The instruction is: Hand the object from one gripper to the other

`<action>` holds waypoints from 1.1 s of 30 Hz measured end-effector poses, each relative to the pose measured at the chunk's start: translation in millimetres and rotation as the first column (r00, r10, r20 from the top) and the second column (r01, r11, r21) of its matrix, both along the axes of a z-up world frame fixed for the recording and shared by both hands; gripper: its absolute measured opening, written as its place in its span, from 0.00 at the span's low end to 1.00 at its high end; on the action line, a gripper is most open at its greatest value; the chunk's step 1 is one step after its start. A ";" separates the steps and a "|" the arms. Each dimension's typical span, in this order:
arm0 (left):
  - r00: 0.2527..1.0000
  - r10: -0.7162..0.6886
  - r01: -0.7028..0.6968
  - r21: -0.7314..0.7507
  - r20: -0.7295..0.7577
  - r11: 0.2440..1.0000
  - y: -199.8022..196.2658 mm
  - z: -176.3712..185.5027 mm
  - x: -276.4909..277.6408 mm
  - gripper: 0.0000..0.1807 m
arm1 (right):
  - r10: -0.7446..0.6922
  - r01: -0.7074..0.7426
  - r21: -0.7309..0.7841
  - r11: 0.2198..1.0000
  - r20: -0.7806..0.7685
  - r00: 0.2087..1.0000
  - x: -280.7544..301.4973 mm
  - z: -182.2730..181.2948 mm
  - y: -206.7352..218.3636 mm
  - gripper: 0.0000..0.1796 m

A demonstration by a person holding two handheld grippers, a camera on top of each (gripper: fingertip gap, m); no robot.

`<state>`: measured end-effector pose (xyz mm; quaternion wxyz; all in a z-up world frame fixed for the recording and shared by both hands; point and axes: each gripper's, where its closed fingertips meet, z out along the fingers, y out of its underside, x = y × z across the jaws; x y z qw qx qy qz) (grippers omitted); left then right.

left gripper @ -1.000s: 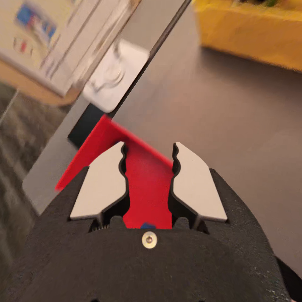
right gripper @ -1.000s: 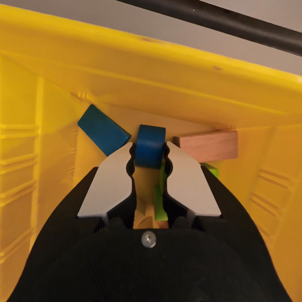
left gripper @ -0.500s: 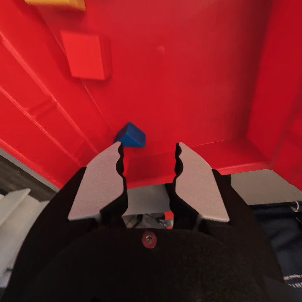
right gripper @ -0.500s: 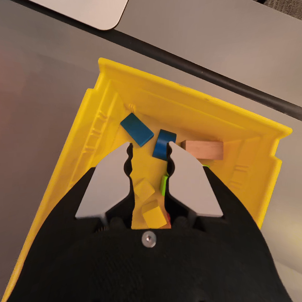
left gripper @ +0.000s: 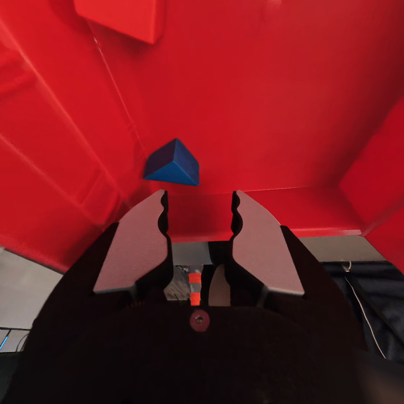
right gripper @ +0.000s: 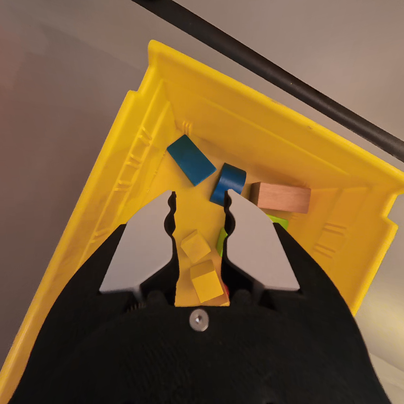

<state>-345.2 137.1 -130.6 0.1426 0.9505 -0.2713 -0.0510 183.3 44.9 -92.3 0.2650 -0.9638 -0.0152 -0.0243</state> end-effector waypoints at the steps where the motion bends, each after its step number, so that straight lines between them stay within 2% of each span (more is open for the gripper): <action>1: 1.000 0.003 -0.003 -0.015 -0.001 1.000 -0.9 -2.3 -0.7 0.30 | 0.002 -0.002 0.002 1.000 0.002 1.000 -0.2 0.8 0.0 0.24; 7: 0.999 0.028 -0.028 0.007 -0.018 1.000 13.8 -9.9 -3.6 0.29 | 0.029 -0.029 0.002 1.000 0.014 0.999 -5.0 2.9 -0.4 0.24; 11: 1.000 -0.009 0.010 0.044 -0.021 0.999 24.4 -12.6 -2.5 0.29 | 0.049 -0.049 -0.010 0.999 0.025 0.998 -7.8 1.4 -1.1 0.24; 14: 0.999 -0.017 0.018 0.014 -0.043 1.000 21.2 -16.2 -4.5 0.29 | 0.061 -0.061 -0.016 0.998 0.035 0.998 -9.2 0.5 -1.4 0.24; 20: 0.998 -0.052 0.054 0.051 -0.024 0.997 32.8 -18.5 1.6 0.24 | 0.079 -0.078 -0.023 0.997 0.053 0.995 -10.4 -0.1 -1.7 0.24; 25: 0.997 -0.079 0.080 0.027 -0.024 0.996 33.0 -23.5 -0.2 0.12 | 0.096 -0.094 -0.035 0.995 0.064 0.993 -11.9 -2.3 -2.4 0.24; 33: 0.992 -0.119 0.119 -0.009 -0.041 0.993 26.4 -24.0 -2.8 0.14 | 0.113 -0.109 -0.047 0.993 0.078 0.991 -13.5 -4.8 -2.4 0.24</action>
